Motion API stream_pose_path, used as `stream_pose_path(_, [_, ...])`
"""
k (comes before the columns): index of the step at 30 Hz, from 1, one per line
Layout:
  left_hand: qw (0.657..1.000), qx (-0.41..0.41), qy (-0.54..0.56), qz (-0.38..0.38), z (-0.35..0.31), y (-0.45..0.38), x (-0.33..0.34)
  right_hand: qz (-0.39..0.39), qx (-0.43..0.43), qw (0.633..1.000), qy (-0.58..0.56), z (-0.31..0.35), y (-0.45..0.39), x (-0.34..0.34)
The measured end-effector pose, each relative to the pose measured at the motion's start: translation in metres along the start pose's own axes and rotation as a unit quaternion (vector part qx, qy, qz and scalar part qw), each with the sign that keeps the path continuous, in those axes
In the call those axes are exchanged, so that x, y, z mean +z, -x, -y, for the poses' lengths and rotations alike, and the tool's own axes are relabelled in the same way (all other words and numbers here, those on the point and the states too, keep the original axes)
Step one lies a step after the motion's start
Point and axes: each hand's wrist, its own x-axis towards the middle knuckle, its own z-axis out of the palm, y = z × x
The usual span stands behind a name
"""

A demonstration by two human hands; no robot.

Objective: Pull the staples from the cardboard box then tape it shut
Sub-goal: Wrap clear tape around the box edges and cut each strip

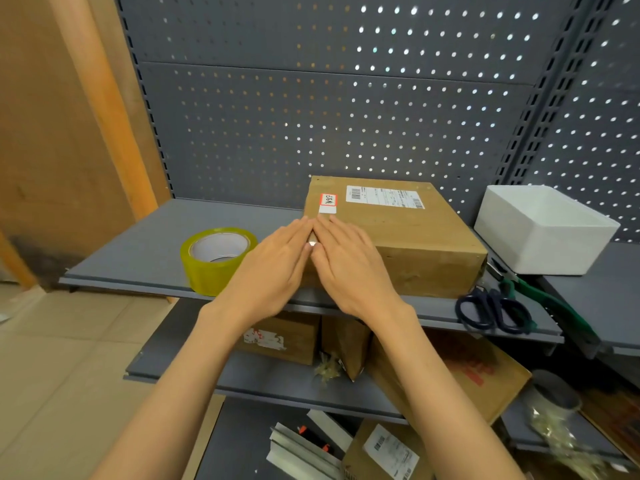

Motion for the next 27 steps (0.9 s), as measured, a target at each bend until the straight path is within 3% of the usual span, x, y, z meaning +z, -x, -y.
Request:
stream_pose_path(6, [1.000, -0.011, -0.008, -0.026, 0.002, 0.002, 0.003, -0.022, 0.024, 0.999, -0.019, -0.007, 0.003, 0.005])
stream_pose_path(10, [0.990, -0.051, 0.125, -0.042, 0.006, -0.001, 0.001, -0.004, 0.035, 0.996, -0.079, -0.013, 0.005, -0.008])
stream_pose_path(14, [0.975, -0.060, 0.202, -0.072, 0.012, -0.008, 0.000, -0.053, 0.031, 0.990, -0.131, -0.012, -0.005, -0.016])
stream_pose_path(20, [0.976, -0.015, 0.205, -0.069, 0.012, -0.010, 0.016, -0.105, 0.015, 0.994, 0.017, -0.013, -0.007, 0.015])
stream_pose_path(27, [0.984, 0.019, 0.170, -0.050, 0.021, -0.007, 0.017, -0.120, -0.013, 0.990, 0.074, -0.020, -0.008, 0.021])
